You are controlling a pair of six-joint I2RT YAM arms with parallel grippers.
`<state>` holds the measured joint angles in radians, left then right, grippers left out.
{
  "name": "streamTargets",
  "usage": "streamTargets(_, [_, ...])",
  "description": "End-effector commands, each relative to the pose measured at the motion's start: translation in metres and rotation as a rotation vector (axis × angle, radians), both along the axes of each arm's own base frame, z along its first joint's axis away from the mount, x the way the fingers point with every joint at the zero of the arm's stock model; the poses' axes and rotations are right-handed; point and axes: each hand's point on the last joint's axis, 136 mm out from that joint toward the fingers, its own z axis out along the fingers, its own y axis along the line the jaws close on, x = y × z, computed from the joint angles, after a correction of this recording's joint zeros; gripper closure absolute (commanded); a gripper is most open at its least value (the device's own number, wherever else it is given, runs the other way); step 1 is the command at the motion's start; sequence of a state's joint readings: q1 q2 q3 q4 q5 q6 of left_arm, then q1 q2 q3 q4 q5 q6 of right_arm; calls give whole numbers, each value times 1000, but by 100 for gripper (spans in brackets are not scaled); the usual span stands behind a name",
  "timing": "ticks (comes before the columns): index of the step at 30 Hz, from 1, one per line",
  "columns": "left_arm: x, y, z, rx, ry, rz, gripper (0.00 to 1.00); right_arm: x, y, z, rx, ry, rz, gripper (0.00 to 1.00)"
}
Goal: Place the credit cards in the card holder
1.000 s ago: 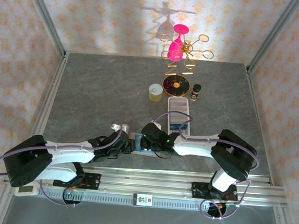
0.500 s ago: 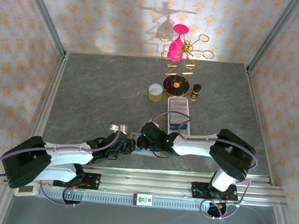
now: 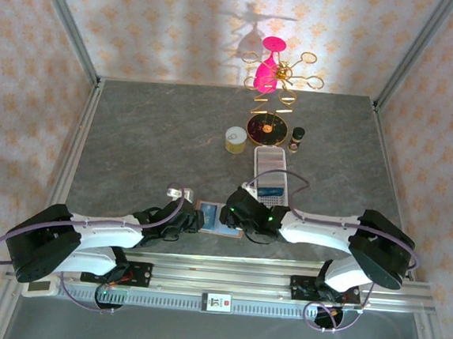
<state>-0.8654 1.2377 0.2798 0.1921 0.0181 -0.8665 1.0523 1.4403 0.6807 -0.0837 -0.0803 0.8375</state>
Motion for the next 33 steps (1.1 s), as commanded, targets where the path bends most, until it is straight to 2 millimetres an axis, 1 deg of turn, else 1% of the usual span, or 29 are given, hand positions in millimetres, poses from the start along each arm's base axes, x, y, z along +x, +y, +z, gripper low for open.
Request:
streamTargets(1, [-51, 6, -43, 62, 230, -105, 67, -2, -18, -9, -52, 7, -50, 61])
streamTargets(8, [-52, 5, -43, 59, 231, -108, 67, -7, -16, -19, -47, 37, -36, 60])
streamTargets(13, [-52, 4, -42, 52, 229, -109, 67, -7, -9, -20, -42, 42, -21, 60])
streamTargets(17, [-52, 4, -41, 50, 228, -112, 67, -5, -12, -15, -55, 20, -33, 60])
streamTargets(19, [-52, 4, -41, 49, 229, -109, 67, -3, -16, -10, -62, 3, -50, 60])
streamTargets(22, [-53, 4, -41, 48, 230, -109, 67, -1, -18, -1, -55, -17, -55, 60])
streamTargets(24, [-53, 4, -40, 43, 228, -108, 67, -2, -14, 5, -33, -24, -44, 61])
streamTargets(26, [-53, 4, -40, 42, 228, -107, 67, -5, -8, 7, -11, -18, -23, 62])
streamTargets(33, [-56, 3, -41, 29, 237, -110, 67, -8, 8, -7, -6, 21, 24, 64])
